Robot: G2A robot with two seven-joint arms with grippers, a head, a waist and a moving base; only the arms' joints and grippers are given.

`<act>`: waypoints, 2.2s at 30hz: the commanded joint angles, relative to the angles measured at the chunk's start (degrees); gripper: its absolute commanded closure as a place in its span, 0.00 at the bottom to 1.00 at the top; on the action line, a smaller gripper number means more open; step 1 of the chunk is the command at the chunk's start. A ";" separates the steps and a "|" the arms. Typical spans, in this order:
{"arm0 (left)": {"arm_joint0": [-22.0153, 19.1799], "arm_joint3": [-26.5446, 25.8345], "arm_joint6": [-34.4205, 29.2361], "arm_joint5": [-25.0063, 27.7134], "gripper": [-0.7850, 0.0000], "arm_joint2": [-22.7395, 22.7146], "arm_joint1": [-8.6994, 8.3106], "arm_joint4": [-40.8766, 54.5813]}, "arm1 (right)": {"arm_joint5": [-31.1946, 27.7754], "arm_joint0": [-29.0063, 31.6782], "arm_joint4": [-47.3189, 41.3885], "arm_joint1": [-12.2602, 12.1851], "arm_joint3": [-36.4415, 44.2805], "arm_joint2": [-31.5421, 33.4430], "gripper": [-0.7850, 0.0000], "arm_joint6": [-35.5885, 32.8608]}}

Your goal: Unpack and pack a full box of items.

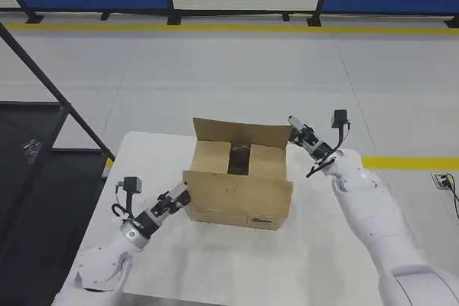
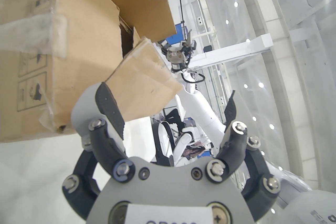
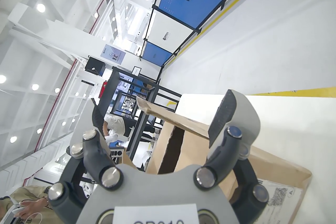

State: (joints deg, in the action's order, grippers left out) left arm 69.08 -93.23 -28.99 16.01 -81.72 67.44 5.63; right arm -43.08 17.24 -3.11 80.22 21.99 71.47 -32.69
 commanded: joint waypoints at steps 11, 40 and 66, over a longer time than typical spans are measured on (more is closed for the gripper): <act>-2.64 0.99 10.72 -1.56 0.00 5.78 1.08 -10.62 | -1.14 3.25 -1.95 -1.86 6.96 1.57 0.00 -8.31; -6.40 4.15 16.94 -3.34 0.00 10.99 2.94 -15.42 | 24.92 10.76 -8.90 -5.31 25.14 1.09 0.00 -32.92; -1.17 0.28 24.28 -2.60 0.00 -6.42 1.88 -11.31 | 25.78 13.23 -13.93 -5.24 24.05 -1.61 0.00 -32.22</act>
State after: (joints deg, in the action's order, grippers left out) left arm 67.07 -92.83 -4.69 13.43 -85.95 69.49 -6.50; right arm -17.25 30.38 -16.92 75.00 45.88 69.87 -65.03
